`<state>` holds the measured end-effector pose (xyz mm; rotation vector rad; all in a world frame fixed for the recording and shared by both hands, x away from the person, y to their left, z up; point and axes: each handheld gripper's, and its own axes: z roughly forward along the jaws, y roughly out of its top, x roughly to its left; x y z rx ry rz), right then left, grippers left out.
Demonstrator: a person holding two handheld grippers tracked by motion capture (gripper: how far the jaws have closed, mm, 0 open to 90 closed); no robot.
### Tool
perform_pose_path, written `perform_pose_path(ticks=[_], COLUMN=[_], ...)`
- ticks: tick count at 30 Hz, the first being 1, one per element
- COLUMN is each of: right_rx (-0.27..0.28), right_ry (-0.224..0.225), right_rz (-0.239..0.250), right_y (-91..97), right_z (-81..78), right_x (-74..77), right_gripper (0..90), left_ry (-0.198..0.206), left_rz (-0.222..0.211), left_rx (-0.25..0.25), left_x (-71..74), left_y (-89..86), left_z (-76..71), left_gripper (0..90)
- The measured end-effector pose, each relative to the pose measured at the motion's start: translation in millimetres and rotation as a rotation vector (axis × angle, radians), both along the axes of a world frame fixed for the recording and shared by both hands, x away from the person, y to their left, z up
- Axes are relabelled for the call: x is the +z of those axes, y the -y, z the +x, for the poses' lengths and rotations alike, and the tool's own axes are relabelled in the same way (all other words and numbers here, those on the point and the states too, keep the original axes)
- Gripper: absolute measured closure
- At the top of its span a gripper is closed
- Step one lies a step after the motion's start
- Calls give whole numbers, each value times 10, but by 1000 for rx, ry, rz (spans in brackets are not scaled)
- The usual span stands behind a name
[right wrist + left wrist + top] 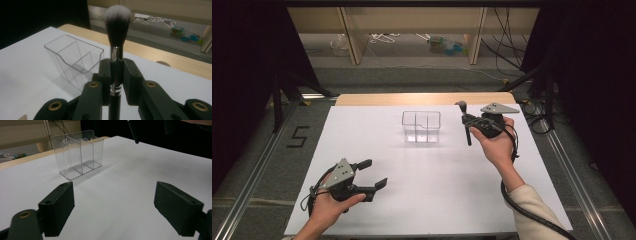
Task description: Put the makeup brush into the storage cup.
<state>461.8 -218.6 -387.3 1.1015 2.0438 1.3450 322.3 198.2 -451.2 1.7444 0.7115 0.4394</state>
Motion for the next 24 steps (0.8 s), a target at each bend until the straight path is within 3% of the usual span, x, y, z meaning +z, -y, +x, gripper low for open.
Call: perform_pose_path(ticks=[9,10,11,15,16,18,21,24], right_rx=[5,5,1,7,8,7,12,12], right_ry=[5,-10,10,19,1,20,-1,7], right_rz=[-3,5,-1,1,10,-2,7,11], right_y=[-37,-44,-44,-56,-68,-64,-73,-83], right_z=[9,1,9,17,12,24,17,22], right_x=[20,28,28,31,33,34,42,42], right_gripper=[785,785,785,785,785,785,785,785], left_ry=[4,3,3,4,4,4,2,0], left_rz=[1,1,1,3,2,3,2,1], left_rx=[-3,-2,-2,-3,-4,-4,-1,1], left_x=[-1,-1,-1,-1,-1,-1,-1,-1], left_y=[-1,-1,-1,-1,-1,-1,-1,0], left_z=[3,2,2,4,5,5,2,0], left_gripper=[164,164,164,164,164,164,164,164])
